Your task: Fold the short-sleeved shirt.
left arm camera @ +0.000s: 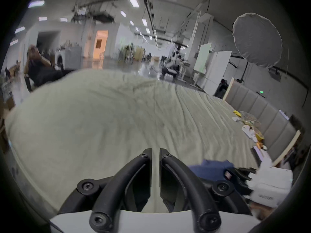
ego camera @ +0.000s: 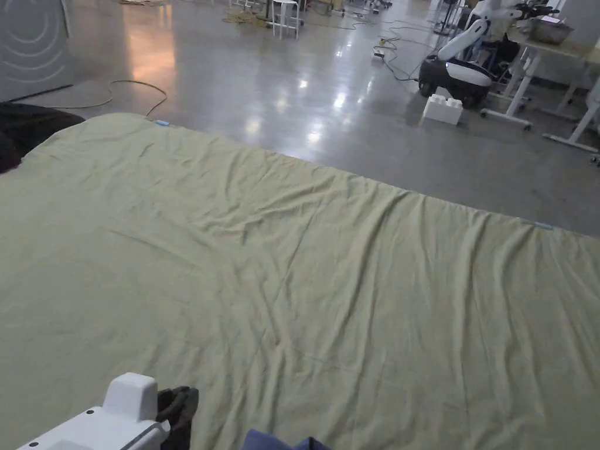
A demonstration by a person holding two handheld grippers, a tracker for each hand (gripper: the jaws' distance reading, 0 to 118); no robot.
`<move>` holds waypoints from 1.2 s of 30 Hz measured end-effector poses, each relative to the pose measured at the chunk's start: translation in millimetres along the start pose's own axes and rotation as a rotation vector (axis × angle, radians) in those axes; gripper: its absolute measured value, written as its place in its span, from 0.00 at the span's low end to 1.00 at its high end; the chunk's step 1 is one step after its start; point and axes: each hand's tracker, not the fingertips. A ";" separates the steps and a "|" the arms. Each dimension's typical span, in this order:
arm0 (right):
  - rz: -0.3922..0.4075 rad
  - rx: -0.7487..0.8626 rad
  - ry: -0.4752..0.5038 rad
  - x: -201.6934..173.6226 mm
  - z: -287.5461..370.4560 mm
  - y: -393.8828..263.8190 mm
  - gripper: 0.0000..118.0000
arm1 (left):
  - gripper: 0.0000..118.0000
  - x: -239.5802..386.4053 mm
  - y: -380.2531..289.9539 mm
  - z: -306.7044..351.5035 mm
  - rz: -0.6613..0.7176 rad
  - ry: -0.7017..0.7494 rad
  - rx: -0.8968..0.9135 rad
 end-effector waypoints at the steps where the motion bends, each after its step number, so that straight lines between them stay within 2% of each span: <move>1: 0.001 0.006 -0.003 0.8 -1.6 -2.2 0.02 | 0.16 -4.3 -3.7 -2.6 0.022 -0.045 -0.047; 5: -0.003 0.007 -0.004 4.6 -10.1 1.6 0.02 | 0.74 -20.5 -16.2 -20.3 0.154 -0.253 -0.211; 6: -0.012 0.006 -0.001 7.0 -8.5 3.3 0.02 | 0.78 -23.6 -18.9 -26.8 0.190 -0.296 -0.252; 10: -0.029 0.008 0.011 13.7 -14.1 -1.2 0.02 | 0.78 -28.8 -26.8 -57.6 0.269 -0.424 -0.360; 13: -0.026 0.018 0.020 15.4 -13.7 -4.1 0.02 | 0.78 -27.3 -32.0 -85.6 0.337 -0.478 -0.433; 16: -0.033 0.029 0.028 17.9 -12.2 -9.3 0.02 | 0.78 -21.2 -40.9 -113.9 0.443 -0.601 -0.544; 19: -0.039 0.038 0.030 19.5 -9.5 -12.0 0.02 | 0.76 -16.4 -49.6 -133.3 0.518 -0.648 -0.574; 21: -0.037 0.044 0.032 20.1 -8.3 -13.8 0.02 | 0.68 -12.6 -49.3 -141.0 0.530 -0.667 -0.579; 25: -0.036 0.048 0.031 20.9 -7.7 -15.5 0.02 | 0.41 -1.3 -54.5 -149.3 0.436 -0.627 -0.622; 28: -0.041 0.050 0.036 24.0 -8.7 -18.7 0.02 | 0.22 -7.4 -58.9 -152.1 0.526 -0.667 -0.618; 34: -0.015 0.061 0.034 20.3 -6.6 -17.1 0.02 | 0.18 -12.4 -58.0 -146.2 0.573 -0.705 -0.603; 36: 0.026 0.061 0.033 16.9 -3.5 -10.9 0.02 | 0.18 -14.0 -53.9 -143.1 0.581 -0.711 -0.587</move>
